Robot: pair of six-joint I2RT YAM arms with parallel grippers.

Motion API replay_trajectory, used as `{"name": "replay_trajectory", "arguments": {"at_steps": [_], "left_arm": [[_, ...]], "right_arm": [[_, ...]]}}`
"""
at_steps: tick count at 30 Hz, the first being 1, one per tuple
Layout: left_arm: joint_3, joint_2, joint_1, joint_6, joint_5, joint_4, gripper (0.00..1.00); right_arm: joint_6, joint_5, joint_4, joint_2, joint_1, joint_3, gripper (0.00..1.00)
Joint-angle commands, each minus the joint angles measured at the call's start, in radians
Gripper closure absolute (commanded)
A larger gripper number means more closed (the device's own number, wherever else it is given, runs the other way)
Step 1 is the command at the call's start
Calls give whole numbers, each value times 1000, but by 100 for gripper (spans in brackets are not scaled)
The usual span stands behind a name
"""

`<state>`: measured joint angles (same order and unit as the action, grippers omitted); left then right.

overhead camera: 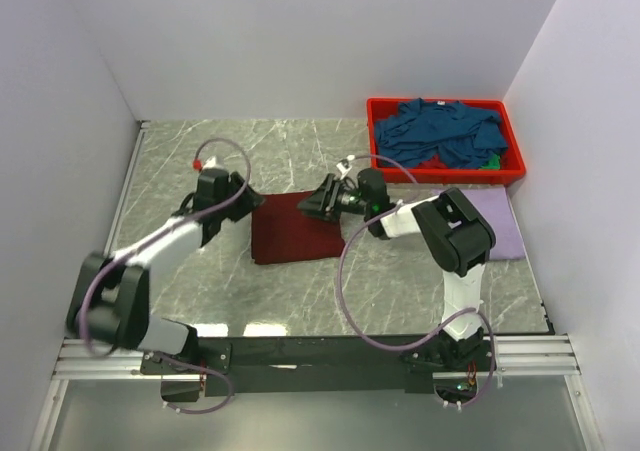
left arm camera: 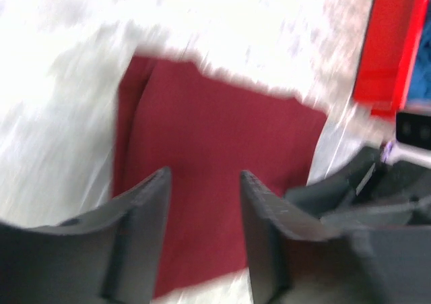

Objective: Fold and stack the t-shirts
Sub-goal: Fold the tshirt, then neatly place the folded tshirt to the corner

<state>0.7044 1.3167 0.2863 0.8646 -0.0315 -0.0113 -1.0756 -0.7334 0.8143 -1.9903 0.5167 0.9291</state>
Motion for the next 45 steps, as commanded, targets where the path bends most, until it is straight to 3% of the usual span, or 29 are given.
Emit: {"name": "replay_trajectory", "arguments": {"at_steps": [1, 8, 12, 16, 20, 25, 28, 31, 36, 40, 45], "left_arm": [[137, 162, -32, -52, -53, 163, 52], [332, 494, -59, -79, -51, 169, 61], [353, 582, -72, -55, -61, 171, 62], [325, 575, -98, -36, -62, 162, 61], [329, 468, -105, -78, -9, 85, 53], [379, 342, -87, -182, 28, -51, 31], [417, 277, -17, -289, 114, -158, 23], [445, 225, 127, -403, 251, -217, 23], [477, 237, 404, -530, 361, -308, 26], [507, 303, 568, -579, 404, -312, 32], [602, 430, 698, -598, 426, -340, 42]], "right_arm": [[34, 64, -15, -19, -69, 43, 45], [16, 170, -49, -140, -142, 114, 45], [-29, 183, -8, -192, -164, 100, 45], [0, 155, -13, -163, -182, 65, 45], [115, 167, -154, -6, -193, 33, 44], [295, 209, -400, 194, -192, -7, 42], [403, 319, -617, 318, -193, -4, 37], [482, 437, -797, 421, -204, -1, 33], [552, 600, -1038, 562, -253, -9, 19], [539, 676, -1126, 681, -319, -53, 0], [526, 658, -1144, 795, -431, -134, 0]]}}
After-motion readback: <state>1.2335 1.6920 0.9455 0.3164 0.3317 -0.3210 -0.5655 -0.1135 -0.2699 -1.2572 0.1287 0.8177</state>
